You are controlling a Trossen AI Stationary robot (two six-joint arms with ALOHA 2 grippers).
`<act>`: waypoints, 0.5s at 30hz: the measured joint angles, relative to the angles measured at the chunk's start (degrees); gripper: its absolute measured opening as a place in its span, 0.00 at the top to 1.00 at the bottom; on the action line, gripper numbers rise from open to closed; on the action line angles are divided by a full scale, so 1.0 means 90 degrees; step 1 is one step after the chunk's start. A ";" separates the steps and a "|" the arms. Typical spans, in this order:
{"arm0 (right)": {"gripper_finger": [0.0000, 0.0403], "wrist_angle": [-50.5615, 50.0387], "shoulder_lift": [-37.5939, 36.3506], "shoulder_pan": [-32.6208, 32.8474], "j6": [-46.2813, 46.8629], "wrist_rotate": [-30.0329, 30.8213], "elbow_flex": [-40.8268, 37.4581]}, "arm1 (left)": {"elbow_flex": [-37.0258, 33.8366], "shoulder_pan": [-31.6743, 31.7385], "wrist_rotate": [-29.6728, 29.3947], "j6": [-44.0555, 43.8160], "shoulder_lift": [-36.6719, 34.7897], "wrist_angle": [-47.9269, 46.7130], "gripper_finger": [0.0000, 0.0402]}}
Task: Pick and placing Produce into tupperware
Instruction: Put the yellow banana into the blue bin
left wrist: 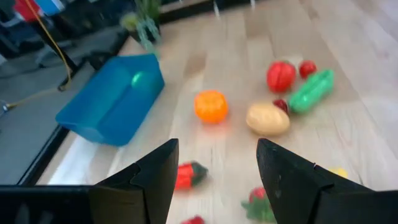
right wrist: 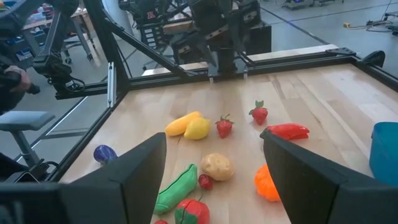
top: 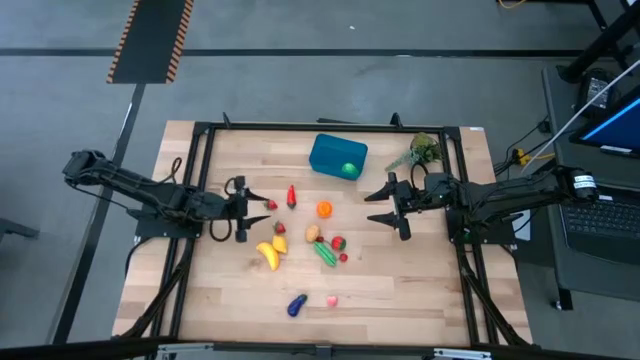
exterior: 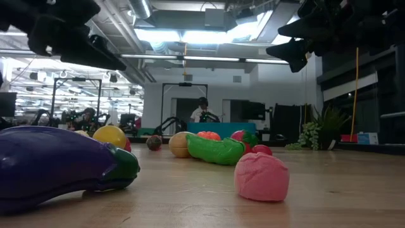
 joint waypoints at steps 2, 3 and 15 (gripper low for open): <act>0.33 0.0000 0.0000 0.0000 0.0004 0.0000 0.0000 | 0.0326 -0.0099 -0.0015 -0.0041 0.0216 -0.0525 0.48; 0.33 -0.0002 0.0000 0.0000 0.0005 0.0000 0.0000 | 0.0483 -0.0151 -0.0015 -0.0110 0.0342 -0.0823 0.48; 0.33 -0.0202 0.0000 0.0000 -0.0002 0.0000 0.0002 | 0.2105 -0.1239 0.0102 -0.1090 0.2102 -0.3358 0.48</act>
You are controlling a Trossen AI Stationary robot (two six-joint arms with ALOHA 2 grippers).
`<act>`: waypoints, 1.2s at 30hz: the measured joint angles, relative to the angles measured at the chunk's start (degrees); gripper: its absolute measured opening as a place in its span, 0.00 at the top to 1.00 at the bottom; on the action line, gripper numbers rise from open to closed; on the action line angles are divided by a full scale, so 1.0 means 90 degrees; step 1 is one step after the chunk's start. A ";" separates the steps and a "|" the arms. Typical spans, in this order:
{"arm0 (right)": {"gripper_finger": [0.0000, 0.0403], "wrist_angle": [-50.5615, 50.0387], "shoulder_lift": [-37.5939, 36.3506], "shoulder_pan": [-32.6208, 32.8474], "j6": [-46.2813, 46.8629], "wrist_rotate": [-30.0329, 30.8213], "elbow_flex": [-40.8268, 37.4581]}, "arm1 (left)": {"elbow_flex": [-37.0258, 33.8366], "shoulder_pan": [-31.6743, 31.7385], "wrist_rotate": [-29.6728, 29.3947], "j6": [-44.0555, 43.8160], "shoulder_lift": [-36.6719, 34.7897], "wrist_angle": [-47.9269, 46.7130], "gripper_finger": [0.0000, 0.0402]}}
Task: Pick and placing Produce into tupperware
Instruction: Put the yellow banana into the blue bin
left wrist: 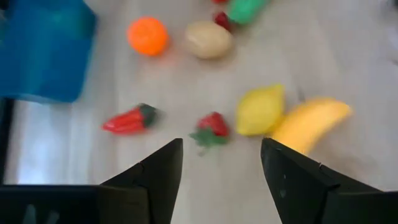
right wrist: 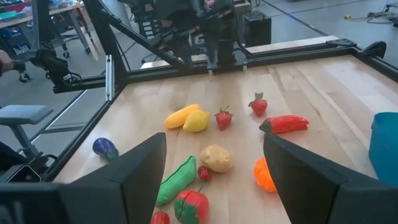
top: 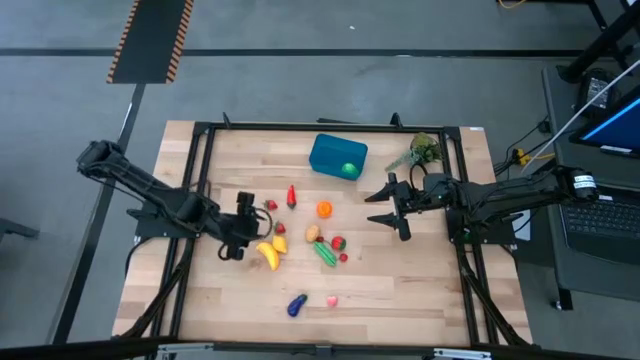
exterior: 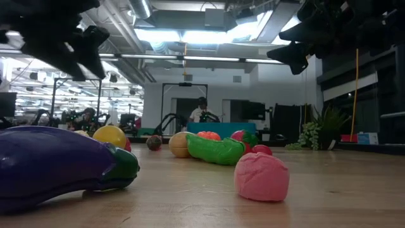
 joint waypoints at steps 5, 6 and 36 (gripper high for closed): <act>0.33 -0.0001 0.0000 0.0000 -0.0007 0.0000 0.0000 | 0.0457 -0.0484 0.0239 -0.0232 0.0796 -0.0178 0.48; 0.33 -0.0005 0.0000 0.0000 -0.0007 0.0000 0.0000 | 0.0543 -0.0568 0.0248 -0.0236 0.0972 -0.0241 0.48; 0.33 -0.0014 0.0000 0.0002 -0.0005 -0.0005 0.0000 | 0.1227 -0.0526 0.0492 0.0649 0.3170 -0.0535 0.48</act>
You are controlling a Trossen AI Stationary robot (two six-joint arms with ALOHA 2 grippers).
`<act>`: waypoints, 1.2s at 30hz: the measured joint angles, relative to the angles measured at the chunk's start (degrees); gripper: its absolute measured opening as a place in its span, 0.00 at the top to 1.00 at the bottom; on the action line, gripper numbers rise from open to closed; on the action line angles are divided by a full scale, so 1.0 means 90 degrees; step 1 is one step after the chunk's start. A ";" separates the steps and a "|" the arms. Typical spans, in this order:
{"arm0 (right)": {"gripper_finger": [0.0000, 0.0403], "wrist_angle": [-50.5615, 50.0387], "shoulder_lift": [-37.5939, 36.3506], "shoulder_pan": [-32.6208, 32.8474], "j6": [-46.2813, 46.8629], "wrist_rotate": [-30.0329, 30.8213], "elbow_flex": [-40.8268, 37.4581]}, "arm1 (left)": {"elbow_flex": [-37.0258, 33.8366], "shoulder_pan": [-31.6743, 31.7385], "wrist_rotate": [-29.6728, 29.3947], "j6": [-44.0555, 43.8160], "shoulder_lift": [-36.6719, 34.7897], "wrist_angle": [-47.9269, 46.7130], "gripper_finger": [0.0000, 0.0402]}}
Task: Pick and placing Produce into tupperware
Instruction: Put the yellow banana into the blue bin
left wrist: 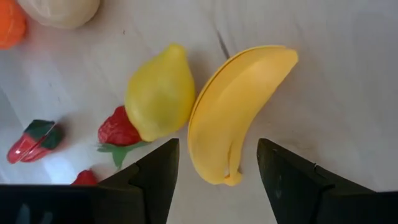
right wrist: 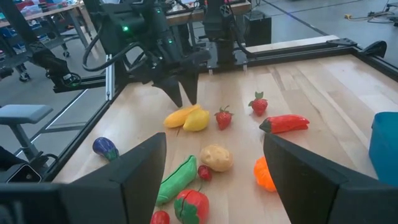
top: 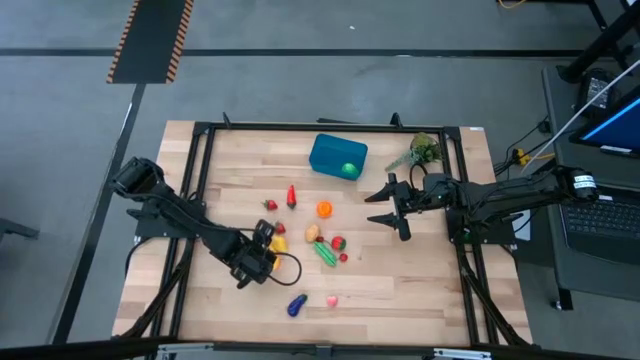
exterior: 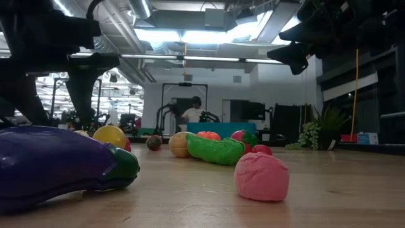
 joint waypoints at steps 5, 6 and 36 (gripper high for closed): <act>0.33 -0.0001 0.0000 0.0000 -0.0001 -0.0001 0.0000 | -0.0002 0.0076 0.0224 0.0341 0.0000 0.0239 0.48; 0.33 -0.0001 0.0000 0.0000 0.0000 0.0000 0.0000 | 0.0000 0.0105 0.0276 0.0368 0.0000 0.0294 0.48; 0.33 -0.0172 -0.0002 0.0000 -0.0012 -0.0015 0.0000 | -0.0005 0.0535 0.1048 0.0353 0.0454 0.0897 0.48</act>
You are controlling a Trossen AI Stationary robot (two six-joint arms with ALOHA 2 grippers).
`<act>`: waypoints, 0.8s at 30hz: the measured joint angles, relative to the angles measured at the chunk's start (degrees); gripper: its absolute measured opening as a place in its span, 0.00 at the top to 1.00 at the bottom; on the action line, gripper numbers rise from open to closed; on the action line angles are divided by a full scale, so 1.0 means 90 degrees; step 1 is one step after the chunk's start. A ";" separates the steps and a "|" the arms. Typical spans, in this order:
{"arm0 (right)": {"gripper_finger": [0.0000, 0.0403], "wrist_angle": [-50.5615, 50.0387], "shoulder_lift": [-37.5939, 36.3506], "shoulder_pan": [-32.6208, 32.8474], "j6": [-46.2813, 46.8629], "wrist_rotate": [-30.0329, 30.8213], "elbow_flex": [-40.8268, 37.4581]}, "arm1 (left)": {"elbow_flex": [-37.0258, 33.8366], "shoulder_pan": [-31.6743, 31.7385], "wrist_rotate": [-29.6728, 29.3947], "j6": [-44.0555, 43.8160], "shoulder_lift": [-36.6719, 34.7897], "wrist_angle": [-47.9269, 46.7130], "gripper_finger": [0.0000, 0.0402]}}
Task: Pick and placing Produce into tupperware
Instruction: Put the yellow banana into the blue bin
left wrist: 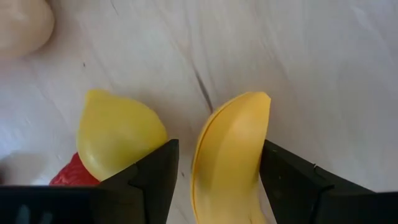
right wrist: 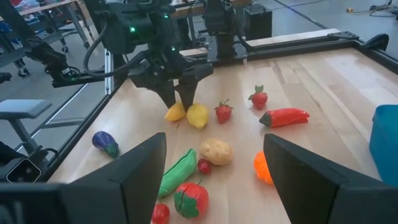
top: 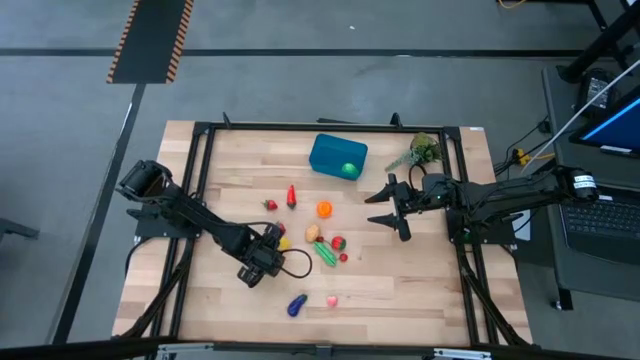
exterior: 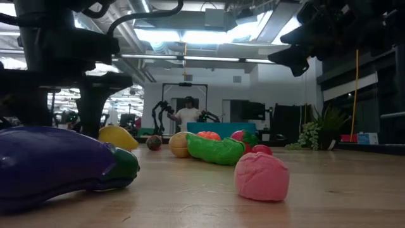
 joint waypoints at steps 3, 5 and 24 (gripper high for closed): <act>0.33 -0.0110 0.0000 0.0000 0.0005 0.0000 0.0000 | -0.0002 0.0030 0.0019 -0.0280 0.0000 -0.0002 0.48; 0.33 -0.0170 0.0000 0.0000 0.0004 0.0000 0.0000 | -0.0046 0.0073 0.0117 -0.0487 0.0000 0.0012 0.48; 0.33 -0.0181 0.0000 0.0000 0.0173 -0.0005 0.0000 | -0.0398 0.0270 0.0756 -0.1137 -0.0017 0.0252 0.61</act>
